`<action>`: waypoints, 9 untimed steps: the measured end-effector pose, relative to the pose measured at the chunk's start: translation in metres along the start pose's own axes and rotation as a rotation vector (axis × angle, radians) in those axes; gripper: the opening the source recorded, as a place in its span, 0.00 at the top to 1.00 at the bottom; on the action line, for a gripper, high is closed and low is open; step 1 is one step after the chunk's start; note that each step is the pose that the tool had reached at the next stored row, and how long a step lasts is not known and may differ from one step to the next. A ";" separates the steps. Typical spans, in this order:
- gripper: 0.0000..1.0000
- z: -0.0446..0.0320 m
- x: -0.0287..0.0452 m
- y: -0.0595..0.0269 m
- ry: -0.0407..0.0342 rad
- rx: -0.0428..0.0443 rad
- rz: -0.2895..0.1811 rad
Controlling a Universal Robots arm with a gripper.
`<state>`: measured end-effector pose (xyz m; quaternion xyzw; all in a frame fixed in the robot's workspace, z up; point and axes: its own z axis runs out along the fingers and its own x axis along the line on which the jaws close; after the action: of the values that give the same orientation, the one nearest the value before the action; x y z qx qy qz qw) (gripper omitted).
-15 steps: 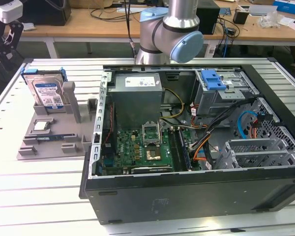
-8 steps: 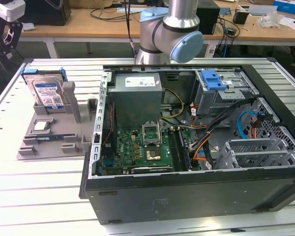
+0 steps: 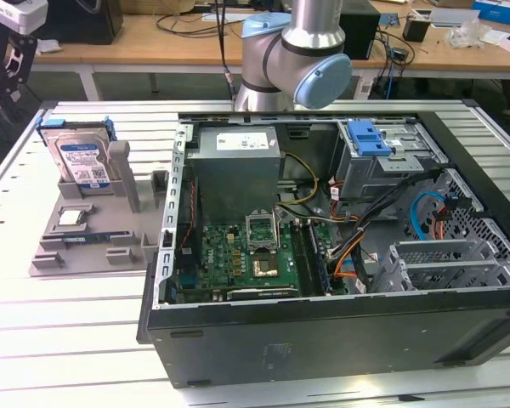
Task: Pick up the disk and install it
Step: 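Pick up the disk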
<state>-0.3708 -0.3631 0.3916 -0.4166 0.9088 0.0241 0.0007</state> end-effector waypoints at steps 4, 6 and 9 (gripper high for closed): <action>0.89 0.0000 0.0000 0.0001 0.0045 0.0020 -0.031; 0.89 0.0000 0.0000 0.0001 0.0059 0.0023 -0.048; 0.89 0.0000 0.0000 0.0001 0.0079 0.0024 -0.076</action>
<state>-0.3709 -0.3630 0.3916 -0.4509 0.8923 0.0213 -0.0014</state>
